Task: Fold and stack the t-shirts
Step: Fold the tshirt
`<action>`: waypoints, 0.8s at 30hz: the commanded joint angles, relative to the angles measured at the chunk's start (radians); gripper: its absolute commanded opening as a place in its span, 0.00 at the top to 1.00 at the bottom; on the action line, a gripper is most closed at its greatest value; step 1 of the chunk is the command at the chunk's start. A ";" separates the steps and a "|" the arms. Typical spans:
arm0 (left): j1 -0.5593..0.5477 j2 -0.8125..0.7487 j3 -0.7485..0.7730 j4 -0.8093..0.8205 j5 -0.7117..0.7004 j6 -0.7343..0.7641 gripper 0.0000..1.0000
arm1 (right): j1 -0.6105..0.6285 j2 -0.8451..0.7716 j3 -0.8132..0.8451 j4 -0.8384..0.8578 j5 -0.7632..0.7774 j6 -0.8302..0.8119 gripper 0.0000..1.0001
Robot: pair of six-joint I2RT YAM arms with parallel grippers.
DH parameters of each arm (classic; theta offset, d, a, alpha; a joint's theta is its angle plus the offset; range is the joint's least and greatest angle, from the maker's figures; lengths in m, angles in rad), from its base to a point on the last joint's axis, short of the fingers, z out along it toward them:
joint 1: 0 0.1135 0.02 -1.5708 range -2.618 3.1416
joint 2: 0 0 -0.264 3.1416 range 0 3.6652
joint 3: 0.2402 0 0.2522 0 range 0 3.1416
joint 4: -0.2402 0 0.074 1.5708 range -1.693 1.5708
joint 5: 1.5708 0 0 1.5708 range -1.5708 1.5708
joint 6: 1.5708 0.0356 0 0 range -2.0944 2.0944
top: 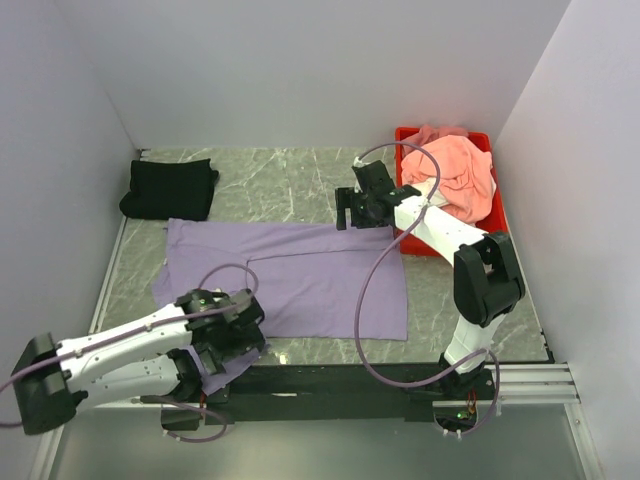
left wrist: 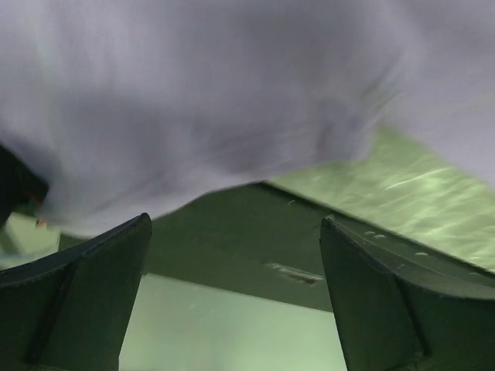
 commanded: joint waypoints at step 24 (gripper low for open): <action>-0.109 0.229 -0.075 0.018 0.050 -0.302 0.35 | -0.002 -0.016 -0.030 0.017 0.001 -0.013 0.11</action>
